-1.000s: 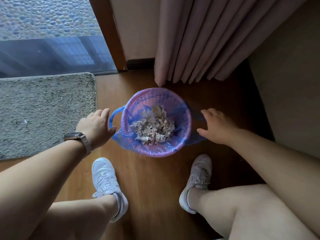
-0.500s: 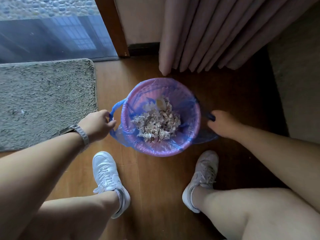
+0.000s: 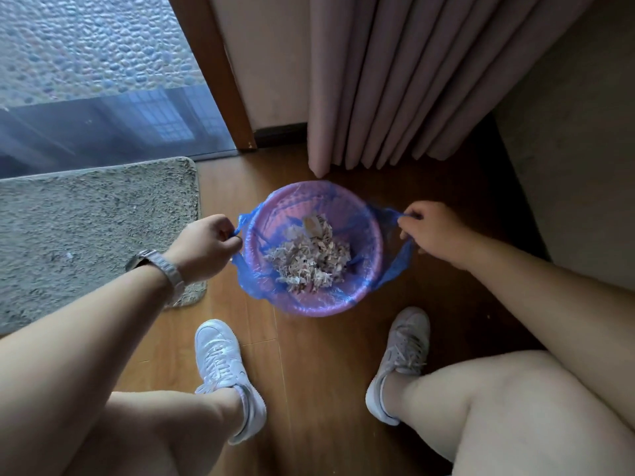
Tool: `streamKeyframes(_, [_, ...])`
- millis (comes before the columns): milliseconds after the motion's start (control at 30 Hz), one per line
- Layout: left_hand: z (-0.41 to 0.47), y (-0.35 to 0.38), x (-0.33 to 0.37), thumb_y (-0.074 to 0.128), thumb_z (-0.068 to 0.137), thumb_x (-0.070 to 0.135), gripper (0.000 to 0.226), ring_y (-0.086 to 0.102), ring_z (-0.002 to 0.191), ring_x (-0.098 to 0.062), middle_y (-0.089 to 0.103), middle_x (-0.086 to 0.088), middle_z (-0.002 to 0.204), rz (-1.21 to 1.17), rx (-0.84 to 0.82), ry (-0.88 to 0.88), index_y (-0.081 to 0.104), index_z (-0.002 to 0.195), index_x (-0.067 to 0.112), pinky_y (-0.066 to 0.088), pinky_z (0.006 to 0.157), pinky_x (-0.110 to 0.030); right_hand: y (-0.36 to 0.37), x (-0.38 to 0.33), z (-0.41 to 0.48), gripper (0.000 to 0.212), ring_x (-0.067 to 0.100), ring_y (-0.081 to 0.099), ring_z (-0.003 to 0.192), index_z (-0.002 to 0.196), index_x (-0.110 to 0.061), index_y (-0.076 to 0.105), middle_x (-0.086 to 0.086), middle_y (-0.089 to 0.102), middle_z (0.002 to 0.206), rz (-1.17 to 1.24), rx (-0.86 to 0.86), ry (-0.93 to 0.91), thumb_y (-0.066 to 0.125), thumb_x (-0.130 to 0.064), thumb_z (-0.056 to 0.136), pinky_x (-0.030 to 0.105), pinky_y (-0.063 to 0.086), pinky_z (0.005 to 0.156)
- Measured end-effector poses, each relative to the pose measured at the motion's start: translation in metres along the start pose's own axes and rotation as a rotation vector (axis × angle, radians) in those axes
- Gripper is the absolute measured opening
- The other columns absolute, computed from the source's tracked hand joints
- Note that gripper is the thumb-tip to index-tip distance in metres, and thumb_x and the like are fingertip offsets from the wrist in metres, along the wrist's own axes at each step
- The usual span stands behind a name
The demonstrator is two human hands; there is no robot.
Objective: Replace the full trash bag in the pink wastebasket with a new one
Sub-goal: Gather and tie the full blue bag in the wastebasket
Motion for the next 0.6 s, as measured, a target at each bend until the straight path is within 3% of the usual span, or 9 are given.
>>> streamKeyframes(167, [-0.012, 0.001, 0.023, 0.064, 0.085, 0.022, 0.014, 0.052, 0.057, -0.016, 0.064, -0.003, 0.067, -0.134, 0.048, -0.036, 0.060, 0.079, 0.011, 0.035, 0.050, -0.026, 0.008, -0.029, -0.021, 0.015, 0.017, 0.056, 0.056, 0.089, -0.003, 0.060, 0.012, 0.060, 0.072, 0.120, -0.031, -0.009, 0.051, -0.013, 0.094, 0.023, 0.043, 0.045])
streamKeyframes(267, [-0.012, 0.005, 0.027, 0.060, 0.085, 0.011, 0.009, 0.054, 0.048, -0.010, 0.064, -0.003, 0.061, -0.285, 0.039, -0.119, 0.062, 0.077, 0.007, 0.040, 0.047, -0.022, 0.022, -0.036, -0.025, 0.013, 0.023, 0.060, 0.063, 0.092, 0.000, 0.060, 0.016, 0.063, 0.076, 0.084, -0.067, -0.054, 0.051, -0.010, 0.094, 0.024, 0.043, 0.046])
streamKeyframes(333, [-0.012, 0.011, 0.024, 0.057, 0.083, 0.006, 0.008, 0.055, 0.048, -0.014, 0.062, -0.007, 0.060, -0.316, -0.010, -0.168, 0.064, 0.079, 0.005, 0.043, 0.052, -0.022, 0.029, -0.035, -0.022, 0.010, 0.025, 0.061, 0.068, 0.094, -0.001, 0.060, 0.013, 0.063, 0.080, 0.073, -0.085, -0.065, 0.051, -0.005, 0.092, 0.023, 0.043, 0.049])
streamKeyframes(467, [-0.005, 0.020, 0.014, 0.062, 0.082, 0.018, 0.006, 0.055, 0.059, -0.023, 0.061, -0.006, 0.068, -0.162, -0.055, -0.153, 0.060, 0.080, 0.013, 0.042, 0.056, -0.027, 0.038, -0.025, -0.008, 0.007, 0.023, 0.056, 0.075, 0.089, -0.001, 0.061, 0.012, 0.064, 0.080, 0.030, -0.081, -0.080, 0.058, -0.006, 0.085, 0.030, 0.044, 0.064])
streamKeyframes(600, [0.015, 0.018, 0.006, 0.068, 0.077, 0.046, 0.042, 0.061, 0.082, -0.029, 0.063, -0.006, 0.089, 0.104, 0.053, -0.143, 0.051, 0.100, 0.015, 0.042, 0.067, -0.033, 0.040, -0.014, 0.015, 0.022, 0.014, 0.052, 0.070, 0.088, -0.008, 0.057, 0.000, 0.058, 0.078, -0.029, -0.004, -0.061, 0.068, -0.027, 0.084, 0.027, 0.040, 0.059])
Point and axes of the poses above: each hand's wrist, its own z-axis towards the middle knuckle, its own y-axis out of the palm, x = y × z, the point moved 3 cm from there along z, towards the middle knuckle
